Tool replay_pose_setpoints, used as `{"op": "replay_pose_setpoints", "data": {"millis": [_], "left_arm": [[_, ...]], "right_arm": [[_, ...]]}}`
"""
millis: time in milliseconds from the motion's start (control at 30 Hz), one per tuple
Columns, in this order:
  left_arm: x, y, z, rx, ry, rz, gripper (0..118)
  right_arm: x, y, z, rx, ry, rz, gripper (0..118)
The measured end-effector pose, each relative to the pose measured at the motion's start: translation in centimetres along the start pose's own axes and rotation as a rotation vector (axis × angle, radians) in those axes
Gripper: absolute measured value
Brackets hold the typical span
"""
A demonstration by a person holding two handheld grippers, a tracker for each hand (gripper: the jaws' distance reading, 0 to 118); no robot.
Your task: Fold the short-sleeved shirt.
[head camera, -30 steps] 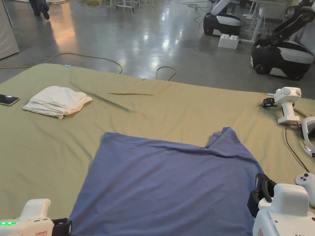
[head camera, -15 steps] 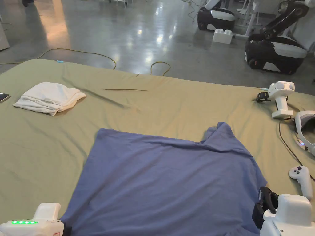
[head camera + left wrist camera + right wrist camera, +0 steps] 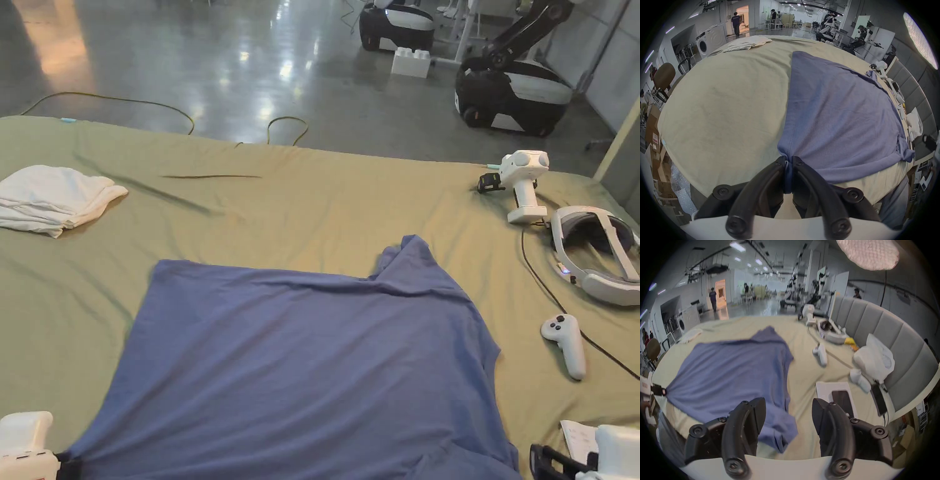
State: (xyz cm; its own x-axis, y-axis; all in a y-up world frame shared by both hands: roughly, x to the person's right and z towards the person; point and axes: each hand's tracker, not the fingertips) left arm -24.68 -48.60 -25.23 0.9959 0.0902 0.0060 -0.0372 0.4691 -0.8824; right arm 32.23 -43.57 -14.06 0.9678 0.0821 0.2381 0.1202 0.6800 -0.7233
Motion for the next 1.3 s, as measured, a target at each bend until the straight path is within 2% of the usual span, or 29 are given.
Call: {"op": "replay_pose_setpoints", "data": {"millis": [100, 233, 500, 533, 600, 700, 767, 967, 1100, 1300], "left_arm": [[0.6, 0.1, -0.2, -0.003, 0.01, -0.009, 9], [1.0, -0.4, -0.7, -0.018, 0.026, -0.027, 9], [1.0, -0.8, -1.1, -0.032, 0.02, -0.005, 9], [1.0, -0.8, -1.1, -0.034, 0.021, -0.004, 9], [1.0, -0.8, -1.3, -0.038, 0.022, -0.002, 9], [1.1, -0.9, -1.6, -0.046, 0.024, -0.002, 9], [1.1, -0.9, -1.8, -0.05, 0.026, -0.003, 9], [1.2, -0.7, -1.0, -0.037, 0.029, -0.029, 9], [0.6, -0.3, 0.4, -0.015, 0.0, -0.028, 9], [-0.1, 0.0, 3.2, 0.004, -0.024, -0.018, 9]], "right_arm": [[-0.3, -1.9, -1.1, -0.139, 0.039, -0.012, 64], [-1.7, -4.6, -3.9, -0.269, 0.036, 0.037, 64], [-2.1, -4.5, -8.6, -0.278, 0.042, -0.026, 63], [-2.3, -4.4, -9.0, -0.298, 0.056, -0.036, 60], [-2.8, -4.4, -9.5, -0.304, 0.059, -0.029, 46], [-3.3, -4.8, -9.6, -0.292, 0.045, 0.04, 30], [-3.2, -4.8, -9.4, -0.286, 0.036, 0.062, 13], [-2.0, -3.5, -6.6, -0.266, 0.08, 0.085, 10], [-2.2, -2.6, -4.0, -0.239, 0.059, 0.147, 10], [-2.1, -1.9, -0.4, -0.237, 0.054, 0.165, 10]]}}
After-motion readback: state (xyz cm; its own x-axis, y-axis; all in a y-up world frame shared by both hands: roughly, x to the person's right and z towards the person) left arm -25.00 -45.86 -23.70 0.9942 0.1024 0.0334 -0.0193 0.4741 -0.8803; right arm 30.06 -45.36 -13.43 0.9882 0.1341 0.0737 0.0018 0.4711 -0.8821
